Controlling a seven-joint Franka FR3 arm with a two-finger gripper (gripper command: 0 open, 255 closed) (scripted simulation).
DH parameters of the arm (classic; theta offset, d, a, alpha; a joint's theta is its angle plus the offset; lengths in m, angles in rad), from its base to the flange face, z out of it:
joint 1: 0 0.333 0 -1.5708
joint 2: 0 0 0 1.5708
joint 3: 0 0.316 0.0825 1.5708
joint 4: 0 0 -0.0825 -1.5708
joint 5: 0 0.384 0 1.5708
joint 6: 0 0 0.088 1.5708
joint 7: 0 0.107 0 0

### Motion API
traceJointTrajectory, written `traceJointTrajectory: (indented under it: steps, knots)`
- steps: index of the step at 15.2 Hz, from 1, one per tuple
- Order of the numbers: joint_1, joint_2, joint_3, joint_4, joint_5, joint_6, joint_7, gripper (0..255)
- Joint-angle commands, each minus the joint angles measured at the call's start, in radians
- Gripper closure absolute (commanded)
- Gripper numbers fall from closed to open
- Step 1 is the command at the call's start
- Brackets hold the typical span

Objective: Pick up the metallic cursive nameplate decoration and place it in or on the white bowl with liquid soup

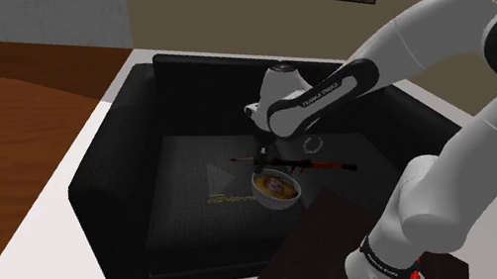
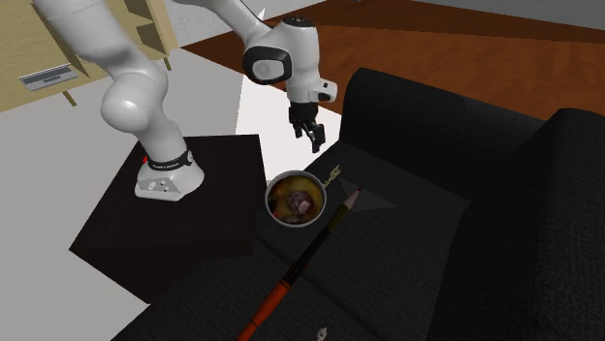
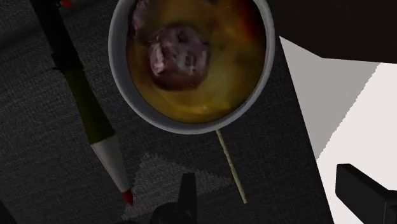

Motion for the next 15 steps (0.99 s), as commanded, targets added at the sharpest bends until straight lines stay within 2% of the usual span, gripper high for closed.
traceJointTrajectory:
  steps: [1, 5, 10, 13, 15]
  knots:
    - [0.017, 0.098, -0.007, 0.021, 0.029, 0.084, -0.056, 0]
    - [0.032, 0.277, -0.001, 0.076, 0.118, 0.212, -0.194, 0]
    - [-0.006, 0.495, 0.071, 0.178, 0.228, 0.334, -0.366, 0]
    - [-0.043, 0.621, 0.124, 0.253, 0.252, 0.39, -0.44, 0]
    - [-0.052, 0.658, 0.137, 0.273, 0.253, 0.408, -0.452, 0]
